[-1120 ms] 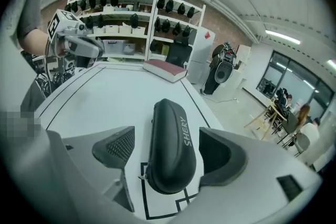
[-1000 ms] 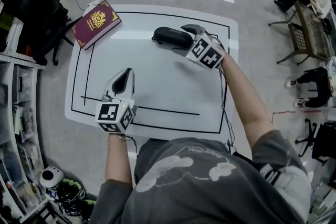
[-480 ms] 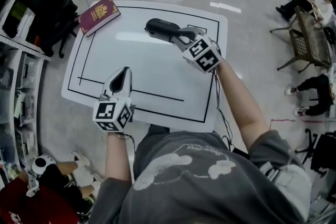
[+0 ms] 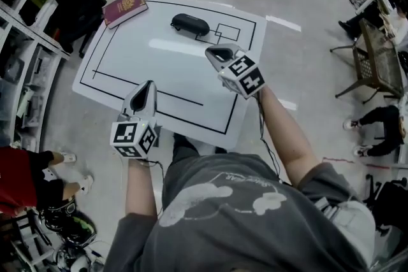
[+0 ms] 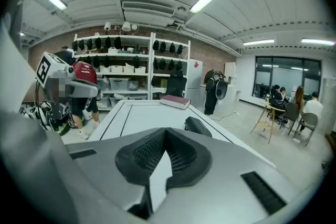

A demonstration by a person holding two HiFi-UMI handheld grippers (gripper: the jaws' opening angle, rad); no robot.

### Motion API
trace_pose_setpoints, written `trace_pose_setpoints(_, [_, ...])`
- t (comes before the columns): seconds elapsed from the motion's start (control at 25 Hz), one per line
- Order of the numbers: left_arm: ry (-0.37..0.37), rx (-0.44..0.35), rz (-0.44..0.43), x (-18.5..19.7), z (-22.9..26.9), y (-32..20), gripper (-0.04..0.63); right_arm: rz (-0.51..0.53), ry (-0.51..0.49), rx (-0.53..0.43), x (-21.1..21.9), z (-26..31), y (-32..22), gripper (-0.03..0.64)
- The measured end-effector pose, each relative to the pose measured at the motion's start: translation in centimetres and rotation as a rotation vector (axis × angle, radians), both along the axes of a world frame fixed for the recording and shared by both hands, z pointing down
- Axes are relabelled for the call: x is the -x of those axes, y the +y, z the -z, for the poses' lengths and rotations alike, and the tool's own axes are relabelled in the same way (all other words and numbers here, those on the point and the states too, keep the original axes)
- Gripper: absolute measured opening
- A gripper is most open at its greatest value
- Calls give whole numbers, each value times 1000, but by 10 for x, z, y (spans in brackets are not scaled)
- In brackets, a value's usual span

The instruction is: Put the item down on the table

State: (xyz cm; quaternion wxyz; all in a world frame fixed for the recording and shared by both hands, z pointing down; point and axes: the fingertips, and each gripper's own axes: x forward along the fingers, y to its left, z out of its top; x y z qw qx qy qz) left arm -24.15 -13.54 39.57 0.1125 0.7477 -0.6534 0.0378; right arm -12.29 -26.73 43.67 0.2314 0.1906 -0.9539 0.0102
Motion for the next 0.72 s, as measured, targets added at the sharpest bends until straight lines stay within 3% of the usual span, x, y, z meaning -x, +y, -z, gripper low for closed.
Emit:
trace_pose_setpoints(0.24, [23, 35, 71, -25, -12, 41, 6, 85, 3, 15, -16, -9, 47, -2])
trace_pose_setpoints(0.52, [7, 33, 81, -34, -14, 58, 6, 99, -67, 51, -21, -2, 72, -2])
trace_pose_setpoints(0.72, [17, 19, 96, -29, -13, 89, 6, 107, -52, 33, -13, -4, 98, -2])
